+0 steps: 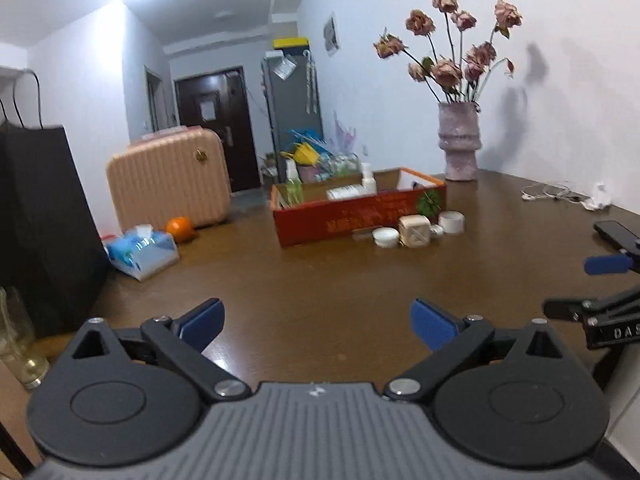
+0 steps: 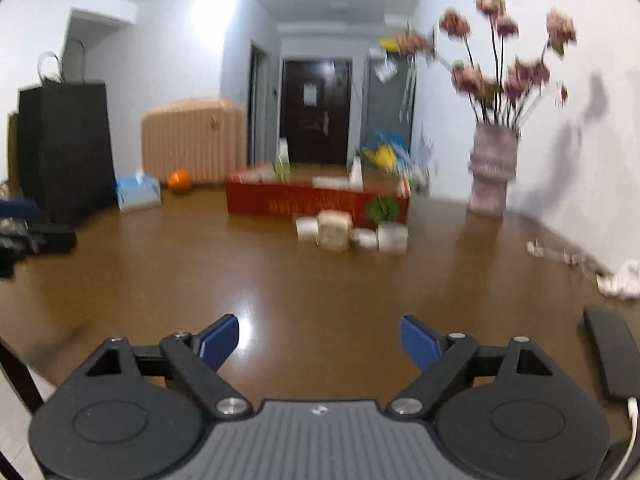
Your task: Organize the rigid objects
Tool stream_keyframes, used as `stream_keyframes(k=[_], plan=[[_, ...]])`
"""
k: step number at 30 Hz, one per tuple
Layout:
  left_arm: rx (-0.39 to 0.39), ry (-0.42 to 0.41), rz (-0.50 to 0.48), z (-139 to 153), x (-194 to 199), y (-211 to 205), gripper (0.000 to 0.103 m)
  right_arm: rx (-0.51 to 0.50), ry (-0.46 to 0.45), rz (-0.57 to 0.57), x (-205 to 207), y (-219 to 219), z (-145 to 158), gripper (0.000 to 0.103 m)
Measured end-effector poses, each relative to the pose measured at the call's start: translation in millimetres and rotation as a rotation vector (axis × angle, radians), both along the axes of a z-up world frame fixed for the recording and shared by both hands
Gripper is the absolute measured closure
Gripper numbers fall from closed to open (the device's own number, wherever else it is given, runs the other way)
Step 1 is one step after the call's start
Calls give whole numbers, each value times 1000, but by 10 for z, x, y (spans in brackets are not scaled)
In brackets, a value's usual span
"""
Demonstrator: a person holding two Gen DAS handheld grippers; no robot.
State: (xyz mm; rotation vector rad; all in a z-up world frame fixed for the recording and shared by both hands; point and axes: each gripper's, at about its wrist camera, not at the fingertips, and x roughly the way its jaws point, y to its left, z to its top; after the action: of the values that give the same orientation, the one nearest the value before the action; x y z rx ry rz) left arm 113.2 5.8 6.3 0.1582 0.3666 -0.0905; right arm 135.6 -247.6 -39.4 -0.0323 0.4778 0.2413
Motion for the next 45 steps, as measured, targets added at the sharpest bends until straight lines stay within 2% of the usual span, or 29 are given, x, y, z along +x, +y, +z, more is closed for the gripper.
stream_keyframes(k=[2,4,8,11,14,19,21,25,28,30,31,32,33,35,37,40,43,45], plan=[[13,-23,16,59,11,-14,0,10,-9,-29,13,-36,21,17],[-24,-45,20,99,40,7,0,36,-5,-50,64,-83,30,17],[-41,37,13,-11,257,-52,0,28,46,-56,208,-109,-68,19],[-15,90,-17,-97,479,-179,0,38,94,-50,403,-168,-123,29],[-3,100,-66,-89,773,-358,0,71,131,-42,680,-263,-122,38],[-43,143,-164,1,1557,-713,5,156,130,-16,1399,-484,30,42],[-74,175,-194,11,1960,-848,19,158,142,-19,1803,-546,59,42],[-137,289,-161,-56,2797,-1067,23,157,207,-36,2597,-597,-22,43],[-187,326,-163,-147,3152,-1136,25,145,233,-44,2930,-562,-149,43],[-193,344,-167,-232,3305,-1198,32,154,243,-48,3068,-544,-231,46],[-188,347,-165,-277,3355,-1219,35,158,252,-49,3121,-539,-275,46],[-182,352,-166,-314,3367,-1231,45,161,263,-47,3162,-536,-325,51],[-176,362,-171,-344,3387,-1245,51,165,269,-39,3180,-533,-369,60],[-164,378,-205,-409,3402,-1264,52,165,262,-32,3179,-534,-404,60],[-143,357,-217,-425,3356,-1284,52,165,252,-32,3149,-543,-397,60],[-133,333,-199,-385,3262,-1306,52,163,250,-49,3103,-569,-388,60],[-125,296,-170,-354,2977,-1252,52,137,212,-46,2826,-540,-285,60],[-131,283,-148,-361,2688,-1136,52,159,210,-17,2520,-496,-232,60]])
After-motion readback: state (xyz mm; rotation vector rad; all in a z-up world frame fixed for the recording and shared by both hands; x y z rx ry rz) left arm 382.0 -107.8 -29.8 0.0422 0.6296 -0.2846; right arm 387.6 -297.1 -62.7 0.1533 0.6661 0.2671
